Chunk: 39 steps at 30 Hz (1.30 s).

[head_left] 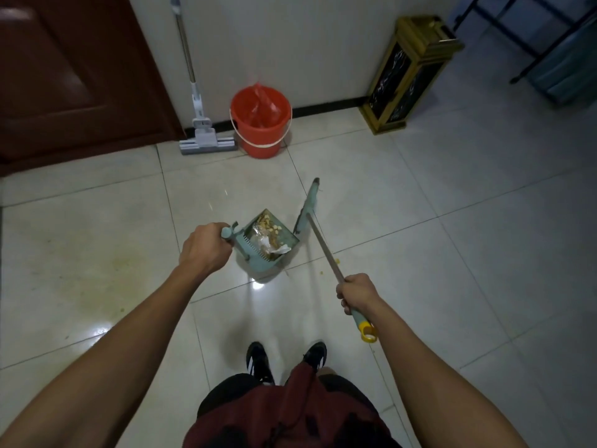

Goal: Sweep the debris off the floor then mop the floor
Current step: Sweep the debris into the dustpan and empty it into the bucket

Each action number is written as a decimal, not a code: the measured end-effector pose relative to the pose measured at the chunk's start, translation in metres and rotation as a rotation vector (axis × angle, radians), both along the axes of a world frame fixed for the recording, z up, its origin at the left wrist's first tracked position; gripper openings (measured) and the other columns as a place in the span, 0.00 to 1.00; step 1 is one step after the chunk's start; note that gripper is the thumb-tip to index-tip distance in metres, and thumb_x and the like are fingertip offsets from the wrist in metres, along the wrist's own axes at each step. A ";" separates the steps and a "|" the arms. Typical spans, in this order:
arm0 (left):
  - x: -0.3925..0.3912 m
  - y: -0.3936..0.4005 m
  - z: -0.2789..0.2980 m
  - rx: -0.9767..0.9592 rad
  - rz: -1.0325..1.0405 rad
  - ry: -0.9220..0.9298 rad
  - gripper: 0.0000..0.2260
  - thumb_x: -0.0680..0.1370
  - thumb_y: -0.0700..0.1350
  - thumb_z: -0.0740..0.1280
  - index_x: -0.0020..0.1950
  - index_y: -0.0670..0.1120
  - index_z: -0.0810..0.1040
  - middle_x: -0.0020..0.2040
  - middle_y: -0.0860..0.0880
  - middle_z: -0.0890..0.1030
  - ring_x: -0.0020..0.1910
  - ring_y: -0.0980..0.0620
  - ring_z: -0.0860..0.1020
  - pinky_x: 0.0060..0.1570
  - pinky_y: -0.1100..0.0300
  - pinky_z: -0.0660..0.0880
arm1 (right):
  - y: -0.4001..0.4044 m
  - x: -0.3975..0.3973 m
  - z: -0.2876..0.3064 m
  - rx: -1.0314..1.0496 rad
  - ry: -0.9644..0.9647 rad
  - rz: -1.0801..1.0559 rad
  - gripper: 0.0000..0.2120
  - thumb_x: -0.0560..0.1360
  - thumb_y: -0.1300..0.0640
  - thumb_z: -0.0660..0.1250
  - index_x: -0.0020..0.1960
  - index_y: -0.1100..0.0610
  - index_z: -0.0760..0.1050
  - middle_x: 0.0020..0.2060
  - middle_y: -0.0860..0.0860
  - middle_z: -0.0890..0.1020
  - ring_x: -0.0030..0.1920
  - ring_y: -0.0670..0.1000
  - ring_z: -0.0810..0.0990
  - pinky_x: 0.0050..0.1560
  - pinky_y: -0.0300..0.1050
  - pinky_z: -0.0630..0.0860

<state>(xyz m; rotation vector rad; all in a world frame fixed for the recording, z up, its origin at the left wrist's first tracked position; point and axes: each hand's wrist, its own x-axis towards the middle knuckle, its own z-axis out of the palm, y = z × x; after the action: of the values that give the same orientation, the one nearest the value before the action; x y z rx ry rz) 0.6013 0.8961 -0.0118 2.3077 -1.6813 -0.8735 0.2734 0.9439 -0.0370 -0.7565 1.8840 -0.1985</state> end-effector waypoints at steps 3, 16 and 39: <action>0.003 -0.011 0.011 -0.035 -0.002 0.005 0.07 0.77 0.43 0.68 0.41 0.53 0.79 0.39 0.49 0.81 0.38 0.44 0.79 0.38 0.54 0.75 | -0.019 0.006 0.005 -0.043 0.011 -0.011 0.06 0.72 0.68 0.63 0.46 0.69 0.78 0.31 0.59 0.78 0.27 0.55 0.75 0.29 0.43 0.75; 0.008 -0.103 0.055 -0.123 0.097 -0.021 0.06 0.76 0.46 0.70 0.41 0.55 0.80 0.38 0.52 0.81 0.39 0.47 0.80 0.42 0.47 0.82 | -0.140 -0.007 0.000 -0.025 -0.064 -0.098 0.03 0.71 0.70 0.63 0.41 0.69 0.76 0.27 0.60 0.76 0.23 0.54 0.72 0.26 0.42 0.72; 0.025 -0.296 0.140 -0.333 0.179 -0.109 0.03 0.74 0.46 0.68 0.44 0.54 0.81 0.45 0.44 0.84 0.46 0.36 0.81 0.44 0.48 0.80 | -0.320 0.014 0.030 -0.071 -0.112 -0.118 0.08 0.73 0.71 0.59 0.46 0.72 0.76 0.29 0.60 0.75 0.20 0.52 0.71 0.24 0.40 0.71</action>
<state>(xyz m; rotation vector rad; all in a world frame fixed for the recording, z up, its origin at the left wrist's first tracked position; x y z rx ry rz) 0.6267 0.5997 0.1280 2.2607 -1.4944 -0.4043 0.2872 0.6239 -0.0073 -0.6688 1.8241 -0.3760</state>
